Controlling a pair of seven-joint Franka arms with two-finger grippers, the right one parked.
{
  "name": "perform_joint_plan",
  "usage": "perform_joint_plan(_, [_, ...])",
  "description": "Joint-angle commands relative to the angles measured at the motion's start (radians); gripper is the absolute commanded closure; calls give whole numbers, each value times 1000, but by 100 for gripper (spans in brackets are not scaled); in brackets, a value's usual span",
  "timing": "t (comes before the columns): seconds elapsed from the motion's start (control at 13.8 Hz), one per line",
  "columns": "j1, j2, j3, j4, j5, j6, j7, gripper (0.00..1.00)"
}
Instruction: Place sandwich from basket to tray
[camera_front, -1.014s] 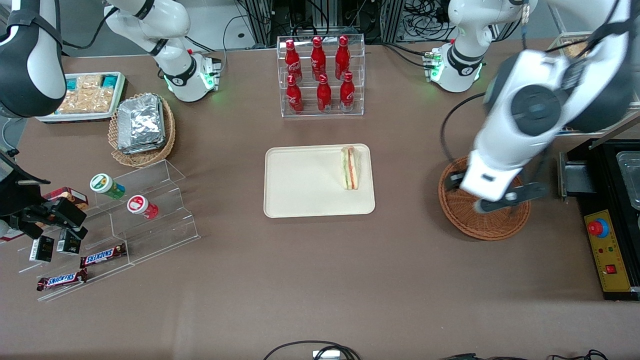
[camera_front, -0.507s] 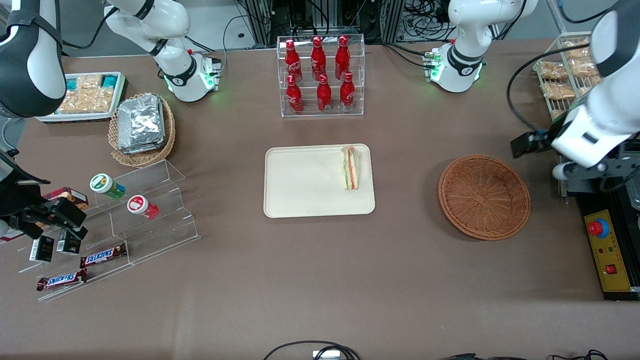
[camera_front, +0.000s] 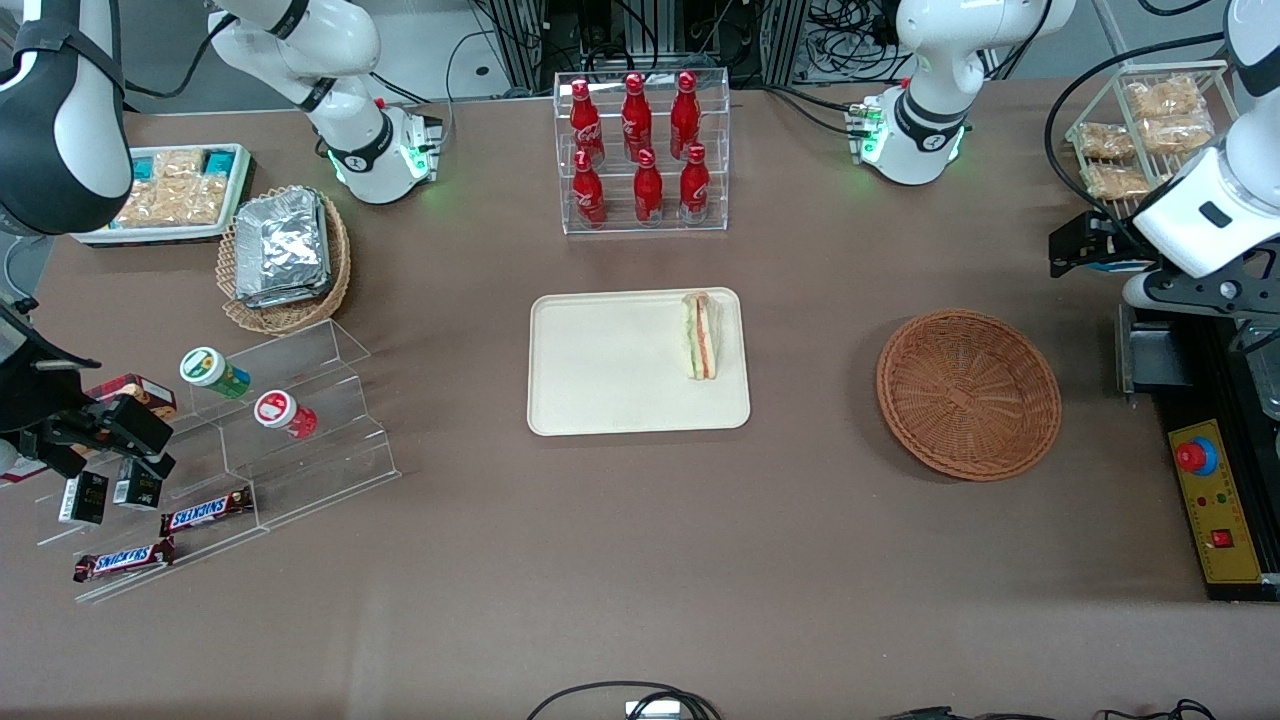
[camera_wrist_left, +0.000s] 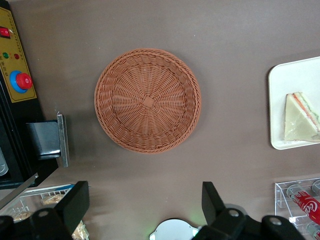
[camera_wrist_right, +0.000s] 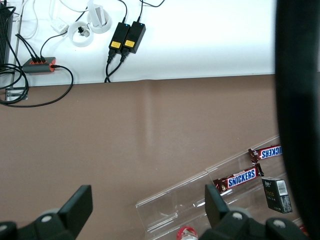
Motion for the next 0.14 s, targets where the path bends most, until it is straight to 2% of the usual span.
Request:
perform_joint_plan(0.0, [-11, -18, 17, -12, -17, -14, 20, 1])
perform_joint_plan(0.07, [-11, -18, 17, -12, -17, -14, 22, 1])
